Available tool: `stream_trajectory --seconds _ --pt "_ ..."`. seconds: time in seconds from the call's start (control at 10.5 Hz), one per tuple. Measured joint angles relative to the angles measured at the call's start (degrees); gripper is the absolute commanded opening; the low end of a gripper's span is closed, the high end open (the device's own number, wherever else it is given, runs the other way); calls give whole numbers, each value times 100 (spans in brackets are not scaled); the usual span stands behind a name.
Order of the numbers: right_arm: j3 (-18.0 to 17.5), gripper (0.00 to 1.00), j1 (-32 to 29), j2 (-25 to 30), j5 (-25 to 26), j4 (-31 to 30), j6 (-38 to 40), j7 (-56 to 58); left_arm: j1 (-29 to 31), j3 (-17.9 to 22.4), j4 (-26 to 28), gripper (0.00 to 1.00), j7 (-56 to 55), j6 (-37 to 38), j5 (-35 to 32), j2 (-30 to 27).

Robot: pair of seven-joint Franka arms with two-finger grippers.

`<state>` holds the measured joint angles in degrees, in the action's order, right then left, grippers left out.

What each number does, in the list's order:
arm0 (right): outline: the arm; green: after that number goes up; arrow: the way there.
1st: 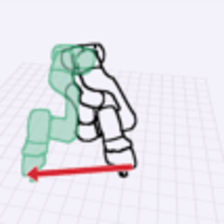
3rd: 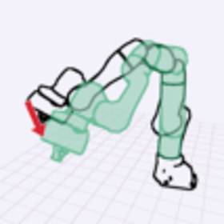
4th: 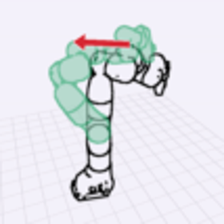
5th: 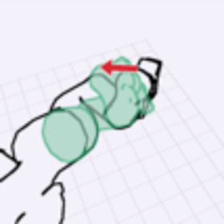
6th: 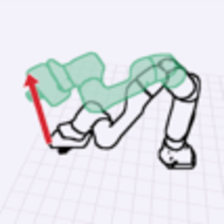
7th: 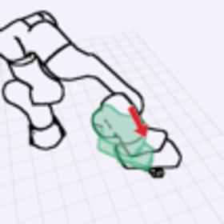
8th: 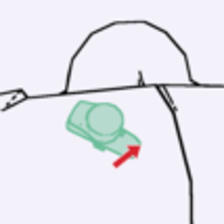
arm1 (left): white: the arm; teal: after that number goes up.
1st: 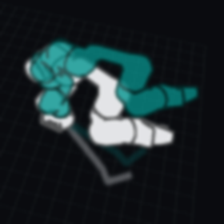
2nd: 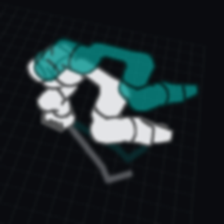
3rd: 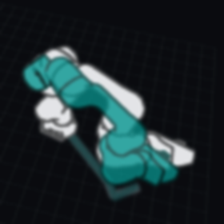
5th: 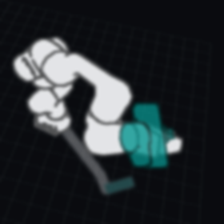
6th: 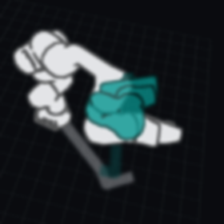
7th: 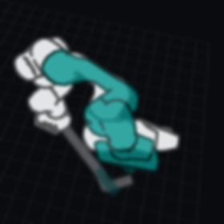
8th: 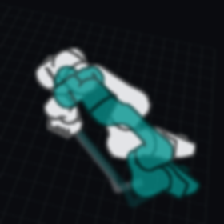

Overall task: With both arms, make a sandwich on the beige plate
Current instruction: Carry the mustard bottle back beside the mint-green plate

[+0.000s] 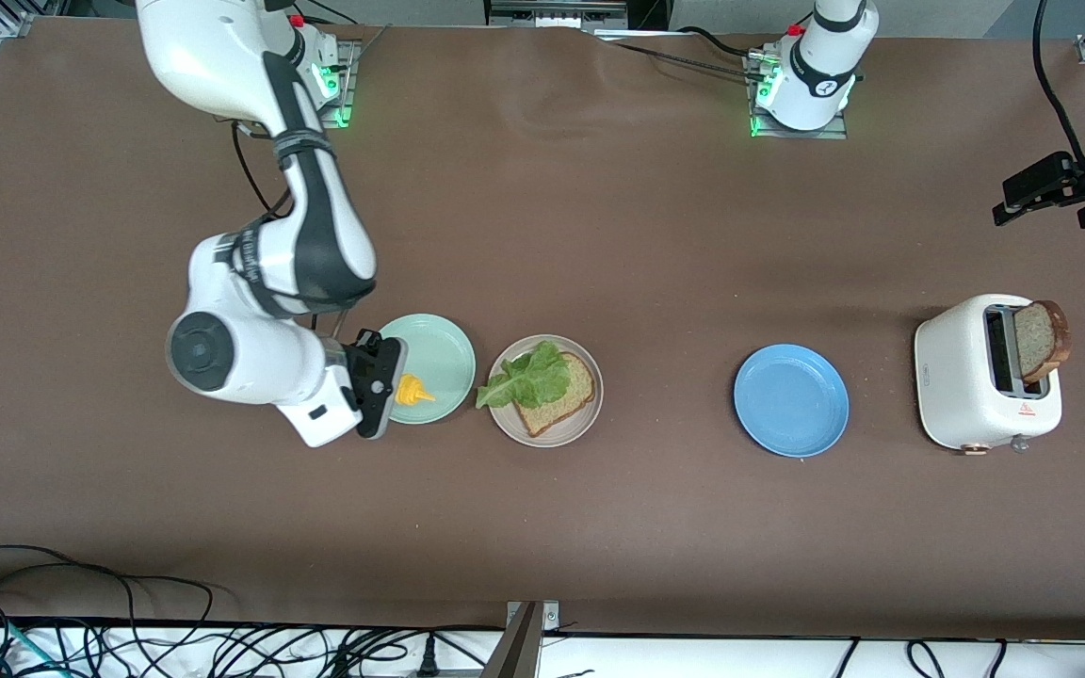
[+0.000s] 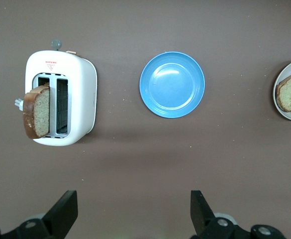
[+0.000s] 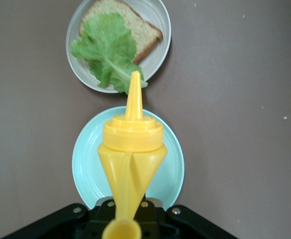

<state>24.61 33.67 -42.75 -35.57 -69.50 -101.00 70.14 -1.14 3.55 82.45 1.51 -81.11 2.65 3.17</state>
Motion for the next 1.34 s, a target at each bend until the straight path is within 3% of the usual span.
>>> stream_trajectory --seconds 0.29,0.48,0.67,0.95,1.34 --pt "27 0 -689 79 -1554 -569 240 1451 0 7 0 100 0 13 0 0" --pt "25 0 -1260 71 -2697 -1093 664 2531 0 13 0 100 0 18 0 1" --pt "18 0 -1649 52 -3536 -1631 1261 3620 1 18 1 100 0 23 0 4" --pt "1 0 -2040 -73 -4168 -2115 2006 4909 3 25 2 100 0 24 0 4" --pt "-37 0 -2177 -542 -4694 -2209 2482 6096 4 24 1 100 0 24 0 4"
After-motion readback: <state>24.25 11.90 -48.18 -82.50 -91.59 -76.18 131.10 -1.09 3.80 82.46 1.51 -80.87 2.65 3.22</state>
